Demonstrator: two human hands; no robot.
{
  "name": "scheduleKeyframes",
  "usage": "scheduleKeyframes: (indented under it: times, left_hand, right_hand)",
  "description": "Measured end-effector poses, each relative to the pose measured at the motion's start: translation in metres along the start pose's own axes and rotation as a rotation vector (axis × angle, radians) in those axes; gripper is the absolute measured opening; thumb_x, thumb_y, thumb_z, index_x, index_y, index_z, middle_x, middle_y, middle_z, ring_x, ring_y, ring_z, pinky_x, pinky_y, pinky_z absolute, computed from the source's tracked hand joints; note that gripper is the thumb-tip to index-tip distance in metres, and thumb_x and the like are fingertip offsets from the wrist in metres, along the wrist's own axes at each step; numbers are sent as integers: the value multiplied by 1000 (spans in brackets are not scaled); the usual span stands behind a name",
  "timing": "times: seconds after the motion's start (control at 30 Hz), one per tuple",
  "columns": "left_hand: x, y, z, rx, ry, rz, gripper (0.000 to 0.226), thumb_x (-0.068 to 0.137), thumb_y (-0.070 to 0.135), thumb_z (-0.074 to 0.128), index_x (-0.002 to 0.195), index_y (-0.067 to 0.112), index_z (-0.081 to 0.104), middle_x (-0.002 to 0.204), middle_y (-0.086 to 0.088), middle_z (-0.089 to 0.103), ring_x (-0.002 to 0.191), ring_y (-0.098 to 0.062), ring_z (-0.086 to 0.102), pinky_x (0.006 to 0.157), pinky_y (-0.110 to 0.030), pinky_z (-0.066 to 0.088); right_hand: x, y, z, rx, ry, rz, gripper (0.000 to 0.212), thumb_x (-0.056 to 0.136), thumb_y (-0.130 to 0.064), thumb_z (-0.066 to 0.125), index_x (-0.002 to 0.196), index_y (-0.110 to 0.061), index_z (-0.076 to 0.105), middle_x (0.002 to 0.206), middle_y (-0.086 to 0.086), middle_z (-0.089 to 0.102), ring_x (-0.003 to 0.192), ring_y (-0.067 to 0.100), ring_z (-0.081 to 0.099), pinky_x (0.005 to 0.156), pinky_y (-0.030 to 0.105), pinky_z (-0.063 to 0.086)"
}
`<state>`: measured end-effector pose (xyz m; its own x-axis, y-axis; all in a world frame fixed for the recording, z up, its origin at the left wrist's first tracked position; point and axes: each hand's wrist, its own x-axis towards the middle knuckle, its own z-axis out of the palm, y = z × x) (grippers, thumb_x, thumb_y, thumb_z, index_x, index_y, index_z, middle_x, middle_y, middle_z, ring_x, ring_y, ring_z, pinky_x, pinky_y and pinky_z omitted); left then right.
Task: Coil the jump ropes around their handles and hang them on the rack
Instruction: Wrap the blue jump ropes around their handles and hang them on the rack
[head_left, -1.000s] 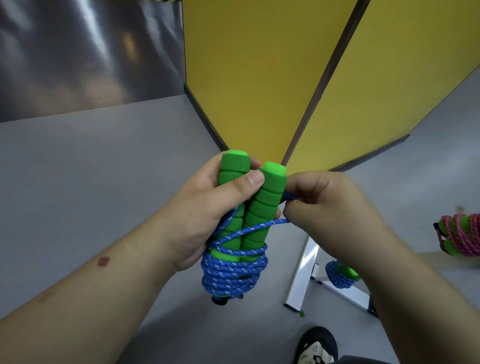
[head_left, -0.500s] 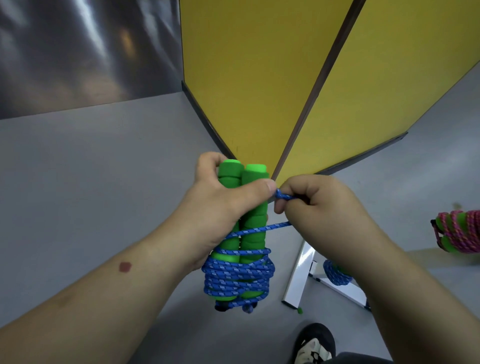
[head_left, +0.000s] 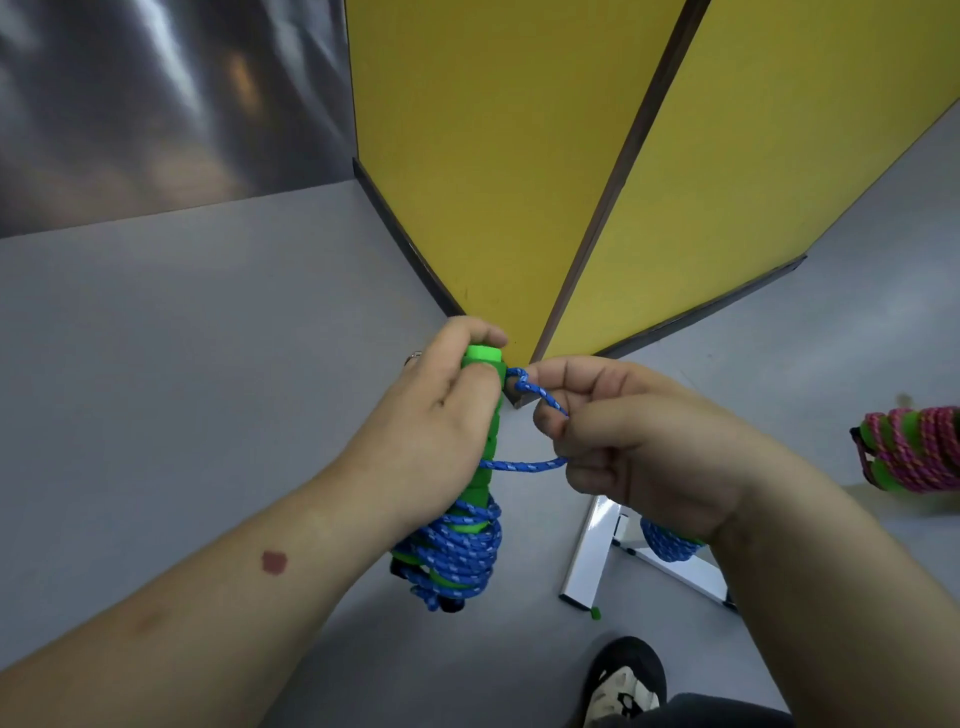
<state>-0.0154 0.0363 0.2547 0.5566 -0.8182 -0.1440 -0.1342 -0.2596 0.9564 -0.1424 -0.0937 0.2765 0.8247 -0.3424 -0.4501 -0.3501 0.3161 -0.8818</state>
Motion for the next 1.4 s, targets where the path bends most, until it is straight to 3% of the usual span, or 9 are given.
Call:
scheduleKeyframes:
  times: [0.17, 0.23, 0.37, 0.53, 0.73, 0.93, 1.13, 1.3, 1.4]
  left_hand:
    - [1, 4, 12, 74, -53, 69, 17, 91, 48, 38, 104, 46, 48, 101, 3, 59, 86, -13, 60, 70, -33, 46]
    - [6, 6, 21, 86, -73, 91, 18, 88, 49, 45, 105, 45, 49, 105, 1, 62, 86, -12, 61, 69, -32, 47]
    - [16, 0, 45, -15, -139, 24, 17, 93, 42, 48, 108, 50, 52, 99, -4, 66, 91, -22, 68, 81, -49, 58]
    - [28, -17, 80, 13, -193, -13, 22, 103, 34, 41, 123, 43, 43, 104, 7, 65, 101, -18, 69, 89, -48, 58]
    - [57, -27, 130, 120, -228, 14, 29, 102, 32, 45, 129, 34, 35, 108, -5, 63, 91, -19, 63, 78, -36, 52]
    - [80, -55, 181, 137, -257, -3, 37, 101, 26, 47, 135, 25, 33, 102, 2, 55, 81, -14, 58, 70, -31, 48]
    - [89, -85, 225, 200, -280, -68, 44, 100, 28, 49, 142, 23, 39, 132, -8, 48, 102, -24, 58, 88, -32, 45]
    - [104, -93, 251, 264, -302, -39, 47, 103, 30, 49, 149, 23, 41, 139, -12, 43, 98, -22, 55, 87, -27, 41]
    - [118, -96, 264, 313, -312, 13, 49, 104, 28, 48, 151, 20, 38, 144, -13, 40, 94, -22, 53, 86, -28, 41]
  right_hand:
    - [-9, 1, -5, 82, 25, 70, 6, 83, -25, 70, 85, -20, 73, 67, 0, 36, 59, 15, 19, 55, 29, 16]
    - [-13, 5, -14, 9, 80, 40, 17, 86, -36, 70, 78, -22, 72, 65, -1, 31, 59, 15, 18, 53, 26, 17]
    - [-19, 16, -41, -68, 218, 60, 27, 98, -35, 60, 76, -19, 66, 64, -2, 40, 56, 11, 31, 53, 25, 28]
    - [-20, 35, -70, -206, 324, 131, 38, 104, -37, 48, 72, -20, 59, 73, -2, 47, 63, 12, 40, 62, 28, 36]
    - [-17, 53, -111, -88, 438, 141, 39, 99, -45, 56, 71, -18, 60, 70, -1, 48, 63, 15, 40, 58, 28, 35]
    - [-17, 79, -151, -395, 465, 115, 36, 97, -49, 57, 77, -20, 66, 77, -1, 57, 67, 12, 48, 71, 31, 41]
    - [-16, 109, -180, -613, 501, 209, 32, 102, -42, 50, 96, -18, 70, 92, 2, 65, 69, 11, 48, 58, 25, 37]
    - [-13, 131, -206, -682, 610, 174, 28, 104, -36, 48, 86, -24, 66, 53, -14, 52, 49, 4, 43, 41, 11, 31]
    - [-3, 135, -216, -721, 667, 107, 28, 104, -29, 49, 82, -22, 65, 55, -17, 57, 46, -6, 52, 40, 6, 33]
